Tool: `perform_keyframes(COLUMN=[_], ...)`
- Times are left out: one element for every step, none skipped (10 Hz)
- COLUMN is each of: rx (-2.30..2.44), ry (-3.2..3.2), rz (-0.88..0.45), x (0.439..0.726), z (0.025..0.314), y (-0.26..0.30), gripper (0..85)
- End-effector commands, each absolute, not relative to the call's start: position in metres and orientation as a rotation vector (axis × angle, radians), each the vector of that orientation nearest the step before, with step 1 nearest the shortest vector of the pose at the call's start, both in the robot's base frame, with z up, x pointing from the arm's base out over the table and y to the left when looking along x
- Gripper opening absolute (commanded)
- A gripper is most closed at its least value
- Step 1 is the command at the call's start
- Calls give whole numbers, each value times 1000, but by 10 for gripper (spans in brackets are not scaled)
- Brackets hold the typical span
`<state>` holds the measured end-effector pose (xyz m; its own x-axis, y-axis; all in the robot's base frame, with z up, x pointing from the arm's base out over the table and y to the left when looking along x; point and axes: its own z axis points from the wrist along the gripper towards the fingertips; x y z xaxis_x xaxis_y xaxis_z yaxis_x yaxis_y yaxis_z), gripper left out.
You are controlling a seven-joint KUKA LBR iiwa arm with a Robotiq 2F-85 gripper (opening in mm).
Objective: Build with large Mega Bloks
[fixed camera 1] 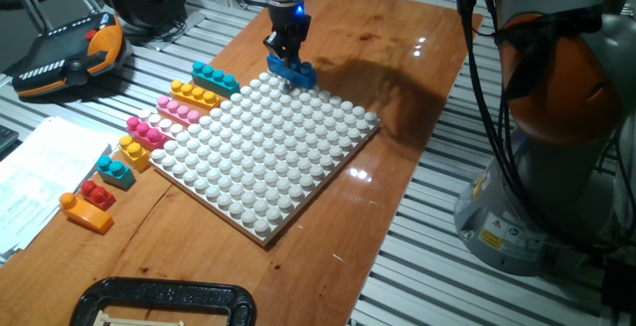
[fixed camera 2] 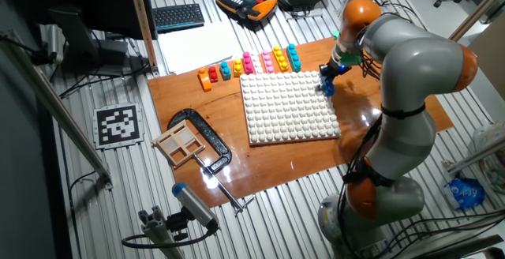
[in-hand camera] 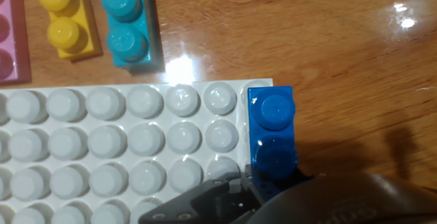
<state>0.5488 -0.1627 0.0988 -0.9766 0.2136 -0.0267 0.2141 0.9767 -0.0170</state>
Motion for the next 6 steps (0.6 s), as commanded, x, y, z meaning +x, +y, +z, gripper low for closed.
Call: perform_keyframes(rx=[337, 337, 332, 332, 338, 342], ry=[3096, 3094, 3095, 3096, 3100, 3099], rz=[-34, -31, -33, -34, -37, -37], x=[550, 550, 552, 551, 547, 544], z=[100, 99, 100, 102, 105, 106], y=[-163, -162, -162, -161, -160, -158], gripper=[0, 0, 0, 0, 0, 0])
